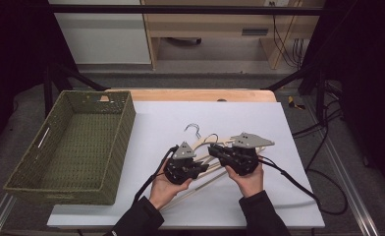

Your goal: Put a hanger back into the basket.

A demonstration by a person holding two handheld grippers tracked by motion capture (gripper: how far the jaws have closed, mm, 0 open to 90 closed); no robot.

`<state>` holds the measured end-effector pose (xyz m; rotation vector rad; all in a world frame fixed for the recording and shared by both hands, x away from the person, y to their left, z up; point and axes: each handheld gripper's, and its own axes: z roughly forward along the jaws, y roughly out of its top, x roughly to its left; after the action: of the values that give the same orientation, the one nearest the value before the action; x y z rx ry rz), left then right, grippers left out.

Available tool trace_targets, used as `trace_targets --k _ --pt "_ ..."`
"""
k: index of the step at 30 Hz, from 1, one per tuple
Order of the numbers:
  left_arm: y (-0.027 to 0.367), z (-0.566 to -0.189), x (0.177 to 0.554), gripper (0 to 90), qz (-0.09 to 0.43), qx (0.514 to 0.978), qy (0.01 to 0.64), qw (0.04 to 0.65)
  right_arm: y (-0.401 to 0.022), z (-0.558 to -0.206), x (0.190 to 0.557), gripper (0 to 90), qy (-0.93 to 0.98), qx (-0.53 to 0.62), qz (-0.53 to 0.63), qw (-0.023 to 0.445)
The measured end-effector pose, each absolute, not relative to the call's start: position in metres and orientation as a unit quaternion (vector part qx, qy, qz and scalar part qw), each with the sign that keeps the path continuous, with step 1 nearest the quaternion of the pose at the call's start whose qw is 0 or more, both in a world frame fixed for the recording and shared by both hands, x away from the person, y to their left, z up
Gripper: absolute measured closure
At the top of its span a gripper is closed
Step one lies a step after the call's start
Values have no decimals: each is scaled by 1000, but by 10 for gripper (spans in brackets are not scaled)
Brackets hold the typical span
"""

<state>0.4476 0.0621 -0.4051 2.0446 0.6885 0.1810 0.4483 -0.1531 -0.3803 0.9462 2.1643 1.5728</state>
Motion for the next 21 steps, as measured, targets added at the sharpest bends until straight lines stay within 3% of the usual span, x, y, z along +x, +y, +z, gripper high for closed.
trace_targets --k 9,21 --pt "79 -378 434 859 106 823 277 484 -179 -372 422 559 746 311 563 173" --pt "132 -328 433 858 170 810 269 492 -203 -385 420 210 731 344 555 197"
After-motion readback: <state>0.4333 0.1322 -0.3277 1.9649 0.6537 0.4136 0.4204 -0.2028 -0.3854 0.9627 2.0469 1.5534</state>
